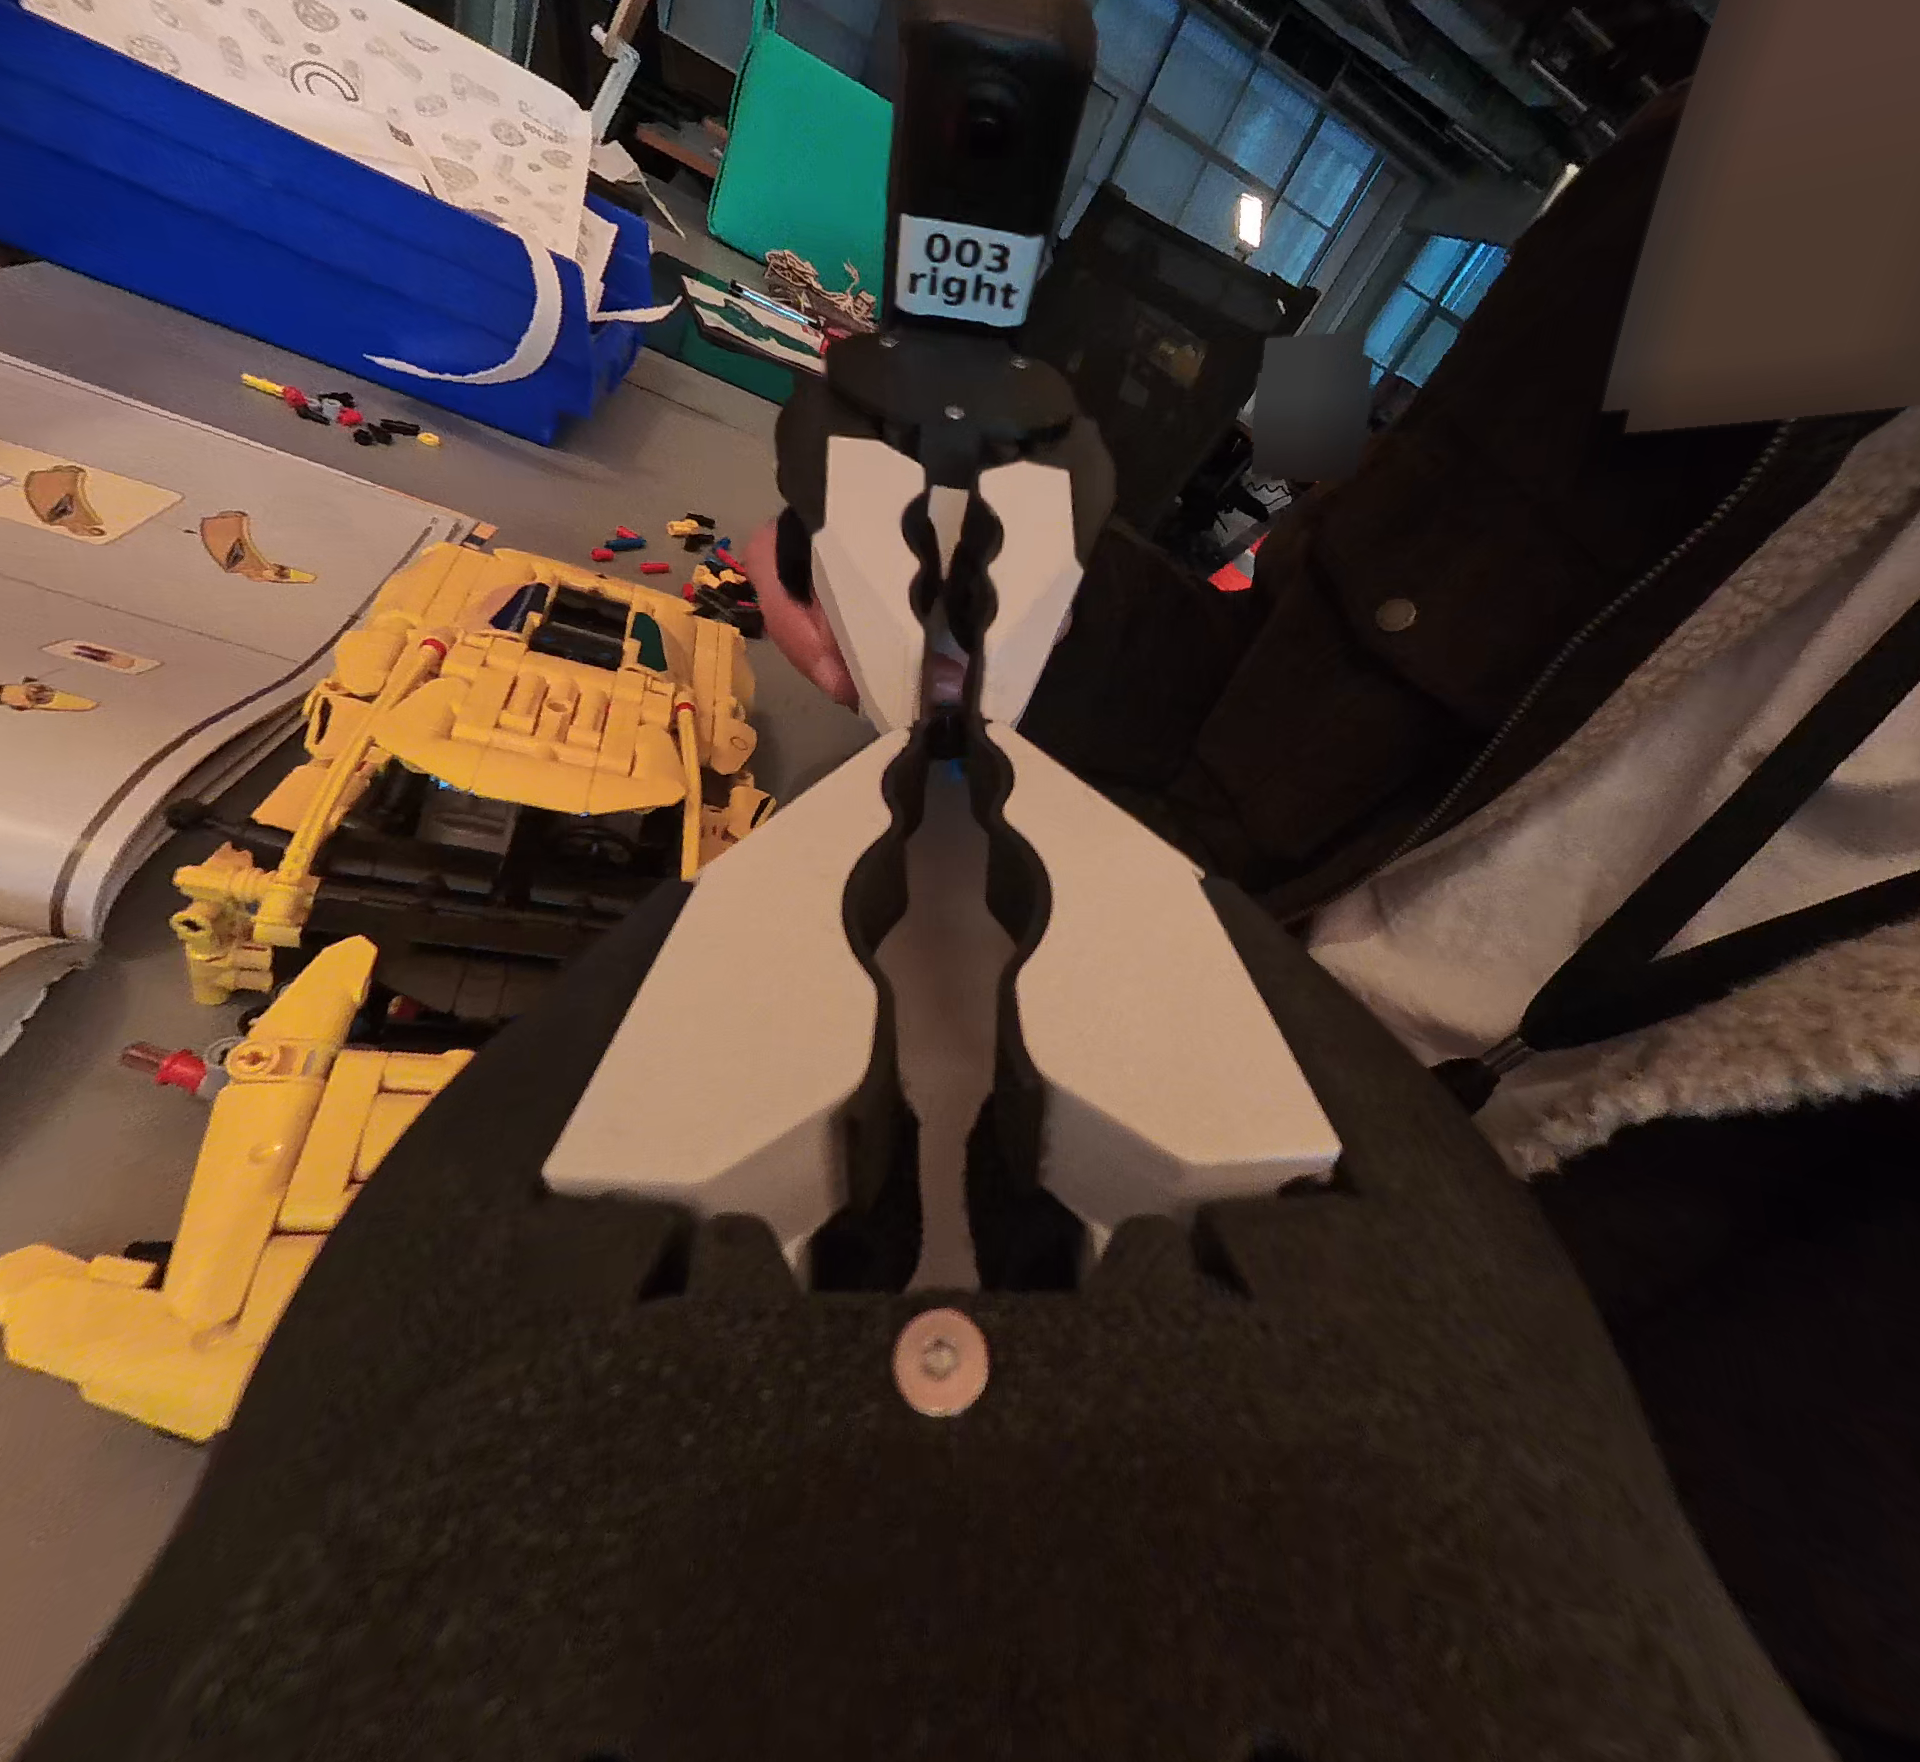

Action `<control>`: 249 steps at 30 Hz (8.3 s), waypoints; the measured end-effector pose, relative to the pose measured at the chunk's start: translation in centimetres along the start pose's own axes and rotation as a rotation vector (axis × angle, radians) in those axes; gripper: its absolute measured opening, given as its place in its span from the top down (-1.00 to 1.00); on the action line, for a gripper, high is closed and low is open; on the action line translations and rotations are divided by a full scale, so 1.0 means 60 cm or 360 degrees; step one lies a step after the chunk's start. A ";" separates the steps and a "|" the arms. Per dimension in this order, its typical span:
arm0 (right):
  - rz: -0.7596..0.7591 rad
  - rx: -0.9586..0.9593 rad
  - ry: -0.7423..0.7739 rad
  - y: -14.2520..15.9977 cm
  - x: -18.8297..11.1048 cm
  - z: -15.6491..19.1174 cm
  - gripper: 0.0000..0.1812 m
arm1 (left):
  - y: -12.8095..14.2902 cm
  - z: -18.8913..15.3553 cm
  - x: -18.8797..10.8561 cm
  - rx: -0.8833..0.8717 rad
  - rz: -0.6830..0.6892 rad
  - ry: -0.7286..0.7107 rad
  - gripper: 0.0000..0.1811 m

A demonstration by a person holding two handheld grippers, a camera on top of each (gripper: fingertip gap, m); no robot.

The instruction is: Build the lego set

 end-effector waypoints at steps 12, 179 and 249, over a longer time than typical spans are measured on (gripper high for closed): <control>-0.0435 0.0507 -0.0046 -0.029 -0.009 -0.025 0.95 | -0.038 0.024 0.005 -0.0287 -0.0511 0.0035 0.92; -0.0610 0.0052 0.0282 -0.037 -0.070 0.030 0.98 | -0.035 -0.018 0.054 -0.0295 -0.0550 0.0327 0.93; -0.0095 -0.1012 0.1408 -0.023 -0.030 0.004 0.75 | -0.010 0.046 0.065 -0.1042 -0.0976 0.0347 0.93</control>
Point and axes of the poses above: each gripper's, where its closed fingertips meet, x out along the fingers, y out of its underside, z = x × y across the jaws, the point moved 6 cm from there along -x, back along the fingers, and after that the axes turned 1 degree about z, right-handed, at the moved point
